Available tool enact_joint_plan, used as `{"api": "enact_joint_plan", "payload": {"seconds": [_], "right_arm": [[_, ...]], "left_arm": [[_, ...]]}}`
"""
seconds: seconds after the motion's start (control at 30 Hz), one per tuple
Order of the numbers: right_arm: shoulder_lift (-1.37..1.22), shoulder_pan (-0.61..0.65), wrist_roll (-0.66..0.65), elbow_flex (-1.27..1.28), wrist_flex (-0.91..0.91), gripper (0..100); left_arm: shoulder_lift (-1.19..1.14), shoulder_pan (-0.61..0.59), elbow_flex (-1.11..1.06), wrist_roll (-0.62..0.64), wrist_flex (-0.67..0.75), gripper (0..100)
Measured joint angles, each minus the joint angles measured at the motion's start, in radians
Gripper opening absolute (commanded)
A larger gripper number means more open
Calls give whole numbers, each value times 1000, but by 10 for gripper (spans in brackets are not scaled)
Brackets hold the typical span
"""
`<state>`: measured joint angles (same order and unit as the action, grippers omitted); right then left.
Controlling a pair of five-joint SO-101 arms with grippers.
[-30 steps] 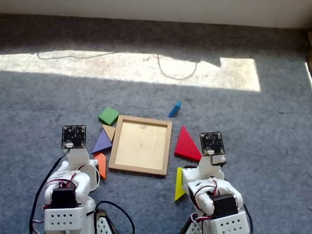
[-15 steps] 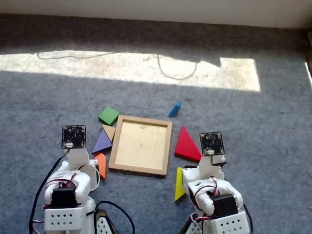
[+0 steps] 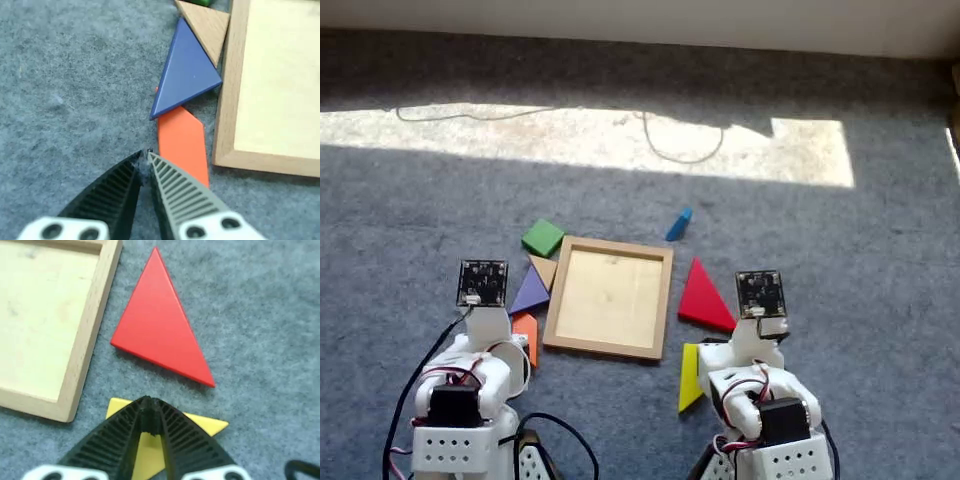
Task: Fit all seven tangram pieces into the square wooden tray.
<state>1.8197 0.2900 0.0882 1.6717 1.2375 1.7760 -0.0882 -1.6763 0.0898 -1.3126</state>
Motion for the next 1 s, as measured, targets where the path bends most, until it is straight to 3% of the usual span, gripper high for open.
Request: {"api": "enact_joint_plan", "payload": {"seconds": [0.23, 0.4, 0.5, 0.6, 0.87, 1.0], "right_arm": [[0, -192, -14, -43, -100, 6], [2, -203, -189, -149, -123, 6], [3, -207, -218, -227, -124, 7], [2, -206, -245, -310, -124, 7], [-416, -204, -310, -634, -87, 7], [-664, -150, -310, -796, -28, 7]], "left_arm": [[0, 17, 12, -31, -2, 11], [0, -48, 60, -146, 69, 10], [0, -86, 69, -258, 143, 10], [0, -120, 75, -285, 155, 11], [0, -140, 77, -290, 155, 12], [0, -140, 77, -290, 155, 82]]}}
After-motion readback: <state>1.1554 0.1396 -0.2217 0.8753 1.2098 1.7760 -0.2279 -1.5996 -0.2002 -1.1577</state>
